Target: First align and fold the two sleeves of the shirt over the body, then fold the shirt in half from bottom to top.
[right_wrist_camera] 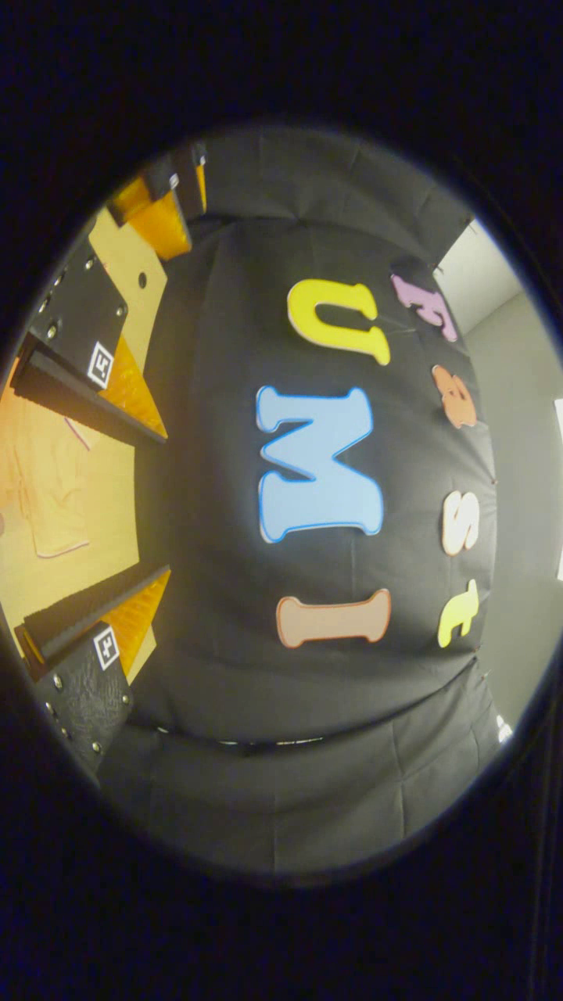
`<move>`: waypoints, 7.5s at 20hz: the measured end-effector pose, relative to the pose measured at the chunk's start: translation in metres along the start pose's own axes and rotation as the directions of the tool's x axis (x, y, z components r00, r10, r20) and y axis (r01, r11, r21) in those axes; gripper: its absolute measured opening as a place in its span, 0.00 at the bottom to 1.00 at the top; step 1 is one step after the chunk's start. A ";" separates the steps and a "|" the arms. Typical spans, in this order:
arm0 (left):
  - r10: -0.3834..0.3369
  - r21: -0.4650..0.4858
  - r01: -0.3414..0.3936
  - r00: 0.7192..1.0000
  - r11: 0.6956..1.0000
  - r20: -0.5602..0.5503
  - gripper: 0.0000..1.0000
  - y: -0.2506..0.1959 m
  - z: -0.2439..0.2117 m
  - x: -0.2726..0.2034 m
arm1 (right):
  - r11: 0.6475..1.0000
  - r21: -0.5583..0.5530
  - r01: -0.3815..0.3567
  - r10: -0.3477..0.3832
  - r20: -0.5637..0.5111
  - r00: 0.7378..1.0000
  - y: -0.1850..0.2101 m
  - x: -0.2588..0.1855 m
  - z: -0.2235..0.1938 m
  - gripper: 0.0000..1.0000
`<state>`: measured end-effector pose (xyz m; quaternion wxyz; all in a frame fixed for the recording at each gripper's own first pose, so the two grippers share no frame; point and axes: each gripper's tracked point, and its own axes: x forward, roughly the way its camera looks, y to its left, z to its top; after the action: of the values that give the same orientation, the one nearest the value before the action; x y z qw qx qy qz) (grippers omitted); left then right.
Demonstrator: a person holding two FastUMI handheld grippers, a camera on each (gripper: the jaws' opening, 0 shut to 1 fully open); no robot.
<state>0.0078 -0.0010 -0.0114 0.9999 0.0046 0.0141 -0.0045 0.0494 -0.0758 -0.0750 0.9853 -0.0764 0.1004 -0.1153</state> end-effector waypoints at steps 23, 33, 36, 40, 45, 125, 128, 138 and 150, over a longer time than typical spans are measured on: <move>-0.003 0.007 0.003 1.000 1.000 -0.010 0.94 0.008 -0.001 0.005 | 0.995 -0.016 0.097 -0.086 -0.618 0.782 -0.056 0.103 -0.253 0.93; -0.005 0.008 0.005 1.000 1.000 -0.027 0.94 0.009 -0.006 0.010 | 0.998 0.029 0.051 -0.019 -0.673 0.740 -0.039 0.100 -0.277 0.53; -0.006 0.007 0.006 1.000 1.000 -0.029 0.94 0.010 -0.006 0.012 | 0.998 0.050 0.044 0.001 -0.677 0.736 -0.035 0.099 -0.274 0.37; -0.003 0.009 0.004 0.999 1.000 -0.032 0.94 0.010 -0.008 0.014 | 0.999 0.024 0.033 -0.008 -0.670 0.742 -0.034 0.100 -0.274 0.09; 0.001 0.013 -0.001 0.999 1.000 -0.032 0.94 0.013 -0.009 0.017 | 1.000 0.016 0.016 -0.001 -0.644 0.765 -0.024 0.100 -0.259 0.08; 0.236 -0.016 -0.321 0.730 0.947 -0.642 0.83 0.221 -0.345 0.036 | 0.954 0.094 -0.286 0.298 -0.415 0.860 0.096 0.046 -0.137 0.58; 0.248 -0.009 -0.328 0.731 0.945 -0.636 0.46 0.222 -0.347 0.038 | 0.952 0.094 -0.290 0.303 -0.411 0.860 0.096 0.045 -0.134 0.57; 0.254 0.001 -0.323 0.745 0.946 -0.617 0.06 0.208 -0.333 0.046 | 0.957 0.120 -0.264 0.290 -0.395 0.872 0.080 0.048 -0.125 0.58; -0.028 -0.008 0.027 0.865 1.000 -0.502 0.06 0.012 -0.237 0.056 | 0.962 0.192 -0.192 0.251 -0.364 0.897 0.034 0.053 -0.106 0.57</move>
<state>0.0572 0.0128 -0.2502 0.9617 0.0050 0.2734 -0.0174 0.0847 -0.0692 -0.1931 0.9558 0.0348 0.2910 -0.0221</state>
